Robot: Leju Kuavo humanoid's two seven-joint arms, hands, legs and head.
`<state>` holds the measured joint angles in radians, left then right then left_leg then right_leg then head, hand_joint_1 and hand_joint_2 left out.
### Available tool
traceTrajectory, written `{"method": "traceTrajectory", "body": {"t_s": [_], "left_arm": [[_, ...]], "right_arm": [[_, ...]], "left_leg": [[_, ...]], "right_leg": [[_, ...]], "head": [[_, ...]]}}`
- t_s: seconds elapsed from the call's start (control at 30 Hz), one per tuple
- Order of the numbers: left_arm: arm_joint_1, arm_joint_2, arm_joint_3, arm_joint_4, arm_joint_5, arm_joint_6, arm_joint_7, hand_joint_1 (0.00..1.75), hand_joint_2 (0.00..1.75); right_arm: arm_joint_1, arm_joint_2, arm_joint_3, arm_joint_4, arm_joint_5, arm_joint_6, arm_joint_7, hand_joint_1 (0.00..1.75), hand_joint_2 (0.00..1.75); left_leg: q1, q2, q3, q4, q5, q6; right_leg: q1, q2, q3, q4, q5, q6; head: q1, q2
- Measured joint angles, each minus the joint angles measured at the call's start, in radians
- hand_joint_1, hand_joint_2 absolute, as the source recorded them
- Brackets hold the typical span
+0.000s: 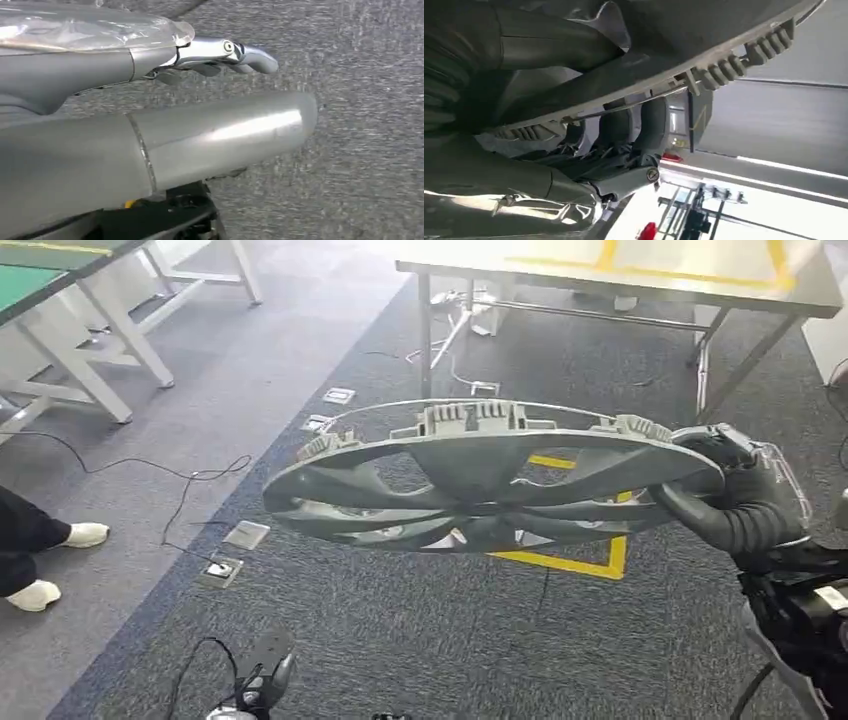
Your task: Take the parts from the cabinet and place them on the table.
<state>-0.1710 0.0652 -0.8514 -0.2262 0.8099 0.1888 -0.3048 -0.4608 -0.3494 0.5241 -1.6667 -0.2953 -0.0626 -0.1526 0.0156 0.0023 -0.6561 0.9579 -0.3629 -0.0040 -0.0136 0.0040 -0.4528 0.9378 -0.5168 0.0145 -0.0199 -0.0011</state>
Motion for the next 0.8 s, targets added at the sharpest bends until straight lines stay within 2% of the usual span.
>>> {"method": "traceTrajectory", "body": {"t_s": [0.03,0.1,0.13,0.17,0.2,0.23,0.27,0.3,0.33,0.37,0.4,0.43,0.47,0.5,0.53,0.57,0.6,0.63,0.67,0.7,0.73,0.77,0.8], "left_arm": [[0.001,0.000,0.000,0.000,0.000,0.000,0.000,0.00,0.00],[-0.002,0.000,0.000,0.000,0.000,0.000,0.000,0.00,0.00],[-0.002,0.000,0.000,0.000,0.000,0.000,0.000,0.00,0.00],[-0.003,0.001,0.000,0.000,0.000,0.000,0.000,0.00,0.00],[-0.004,0.002,0.000,0.000,0.000,0.000,0.000,0.00,0.00],[-0.004,0.002,0.000,0.000,0.000,0.000,0.000,0.00,0.00],[-0.004,0.001,0.000,0.000,0.000,0.000,0.000,0.00,0.00],[-0.004,0.001,0.000,0.000,0.000,-0.001,0.000,0.00,0.00],[-0.003,0.001,0.000,0.000,0.000,-0.001,0.000,0.00,0.00],[-0.003,0.000,0.000,0.000,0.000,-0.001,0.000,0.00,0.00],[-0.003,0.000,0.000,0.000,0.000,-0.001,0.000,0.00,0.00],[-0.003,-0.002,0.000,0.000,0.000,-0.001,0.000,0.00,0.00],[-0.005,-0.003,0.000,0.000,-0.001,-0.002,0.000,0.00,0.00],[-0.006,-0.003,0.000,0.000,-0.002,-0.002,0.000,0.00,0.00],[-0.007,-0.003,0.000,0.000,-0.001,-0.002,0.000,0.00,0.00],[-0.008,-0.003,0.000,0.000,-0.002,-0.002,0.000,0.00,0.00],[-0.011,-0.003,0.000,0.000,-0.003,-0.002,0.001,0.00,0.00],[-0.012,-0.002,0.000,0.000,-0.003,-0.002,0.001,0.00,0.00],[-0.013,-0.002,0.000,0.000,-0.004,-0.002,0.001,0.00,0.00],[-0.017,-0.003,0.000,0.000,-0.005,-0.002,0.001,0.00,0.00],[-0.017,-0.002,0.000,0.000,-0.006,-0.002,0.001,0.00,0.00],[-0.017,-0.002,0.000,0.000,-0.008,-0.002,0.001,0.00,0.00],[-0.015,-0.002,0.000,0.000,-0.008,-0.003,0.003,0.00,0.00]], "right_arm": [[0.001,0.000,0.000,0.000,0.000,0.000,0.000,1.75,1.75],[0.001,0.000,-0.001,0.000,0.000,0.000,0.000,1.75,1.75],[0.001,0.000,-0.002,0.000,0.000,0.000,0.000,1.75,1.75],[0.000,0.000,-0.002,0.000,0.000,0.000,0.000,1.75,1.75],[0.001,0.000,-0.002,0.000,0.000,-0.001,0.000,1.75,1.75],[0.003,0.000,-0.001,0.000,0.000,-0.001,0.000,1.75,1.75],[0.004,0.000,0.000,0.000,0.000,-0.001,0.000,1.75,1.75],[0.005,0.000,0.000,0.000,0.000,-0.001,0.000,1.75,1.75],[0.006,0.000,0.000,0.000,0.000,-0.001,0.001,1.75,1.75],[0.006,0.000,0.000,0.000,-0.001,-0.001,0.001,1.75,1.75],[0.005,0.000,-0.001,0.000,-0.002,-0.001,0.001,1.75,1.75],[0.004,0.000,-0.001,0.000,-0.003,-0.003,0.001,1.75,1.75],[0.005,0.000,-0.001,0.002,-0.005,-0.003,0.000,1.75,1.75],[0.000,0.000,-0.001,0.003,-0.007,-0.004,0.002,1.75,1.75],[-0.001,0.000,-0.001,0.001,-0.008,-0.005,0.001,1.75,1.75],[-0.001,0.000,-0.001,0.000,-0.009,-0.005,0.000,1.75,1.75],[-0.002,0.000,-0.002,0.000,-0.010,-0.004,0.001,1.75,1.75],[-0.002,0.000,-0.002,-0.001,-0.010,-0.005,0.001,1.75,1.75],[-0.004,-0.001,-0.004,-0.001,-0.010,-0.005,0.002,1.75,1.75],[-0.006,-0.001,-0.003,0.000,-0.011,-0.006,0.002,1.75,1.75],[-0.006,-0.001,-0.003,0.000,-0.013,-0.007,0.001,1.75,1.75],[-0.006,-0.001,-0.003,0.000,-0.015,-0.009,0.001,1.75,1.75],[-0.004,-0.001,-0.002,0.000,-0.016,-0.010,0.001,1.75,1.75]], "left_leg": [[-0.001,-0.002,0.000,-0.001,0.004,0.010],[0.003,-0.004,0.020,-0.009,-0.002,0.027],[0.002,-0.005,0.034,-0.013,-0.009,0.036],[0.001,-0.005,0.042,-0.013,-0.015,0.041],[0.000,-0.005,0.051,-0.013,-0.025,0.045],[-0.003,-0.006,0.060,-0.013,-0.034,0.046],[-0.006,-0.008,0.070,-0.013,-0.043,0.048],[-0.008,-0.011,0.083,-0.012,-0.053,0.050],[-0.010,-0.013,0.097,-0.011,-0.063,0.050],[-0.012,-0.016,0.114,-0.011,-0.075,0.050],[-0.014,-0.017,0.131,-0.011,-0.086,0.049],[-0.015,-0.017,0.141,-0.013,-0.097,0.047],[-0.018,-0.017,0.149,-0.008,-0.104,0.042],[-0.017,-0.019,0.144,-0.013,-0.107,0.037],[-0.016,-0.016,0.142,-0.017,-0.112,0.030],[-0.019,-0.012,0.149,-0.005,-0.109,0.028],[-0.019,-0.012,0.161,-0.015,-0.113,0.023],[-0.015,-0.011,0.154,0.002,-0.122,0.018],[-0.015,-0.010,0.143,0.028,-0.125,0.015],[-0.011,-0.010,0.082,0.128,-0.149,0.006],[-0.008,-0.010,0.026,0.211,-0.175,-0.002],[-0.006,-0.010,-0.008,0.257,-0.193,-0.006],[-0.003,-0.009,-0.058,0.311,-0.214,-0.012]], "right_leg": [[0.000,0.001,0.013,-0.002,0.003,0.008],[-0.005,-0.001,0.014,0.007,0.000,0.015],[-0.006,-0.002,-0.008,0.051,-0.001,0.015],[-0.006,-0.002,-0.040,0.119,-0.010,0.017],[-0.006,-0.002,-0.093,0.210,-0.034,0.019],[-0.006,-0.002,-0.142,0.282,-0.071,0.022],[-0.006,-0.002,-0.179,0.325,-0.104,0.024],[-0.005,-0.002,-0.200,0.330,-0.118,0.025],[-0.004,-0.002,-0.202,0.300,-0.102,0.022],[-0.002,-0.002,-0.190,0.235,-0.056,0.015],[0.003,-0.002,-0.170,0.148,0.016,0.005],[0.009,-0.003,-0.155,0.067,0.099,-0.007],[0.018,-0.006,-0.155,0.034,0.126,-0.020],[0.019,-0.009,-0.147,0.019,0.098,-0.022],[0.021,-0.008,-0.134,0.022,0.114,-0.023],[0.023,-0.007,-0.136,0.012,0.110,-0.027],[0.016,-0.006,-0.120,0.006,0.109,-0.033],[0.010,-0.008,-0.101,-0.006,0.109,-0.032],[0.011,-0.006,-0.094,-0.010,0.109,-0.033],[0.010,-0.007,-0.088,-0.012,0.103,-0.040],[0.010,-0.006,-0.084,-0.012,0.097,-0.041],[0.010,-0.006,-0.079,-0.012,0.092,-0.041],[0.009,-0.004,-0.066,-0.012,0.080,-0.040]], "head": [[0.002,0.000],[-0.001,0.000],[0.000,0.000],[0.003,0.000],[0.004,0.000],[0.004,0.000],[0.003,0.000],[0.004,0.000],[0.004,0.000],[0.004,0.000],[0.004,0.000],[0.005,0.000],[0.004,0.000],[0.011,0.000],[0.009,0.000],[0.007,0.000],[0.006,0.000],[0.007,0.000],[0.006,0.000],[0.003,0.000],[0.001,0.000],[0.000,0.000],[-0.001,0.000]]}}
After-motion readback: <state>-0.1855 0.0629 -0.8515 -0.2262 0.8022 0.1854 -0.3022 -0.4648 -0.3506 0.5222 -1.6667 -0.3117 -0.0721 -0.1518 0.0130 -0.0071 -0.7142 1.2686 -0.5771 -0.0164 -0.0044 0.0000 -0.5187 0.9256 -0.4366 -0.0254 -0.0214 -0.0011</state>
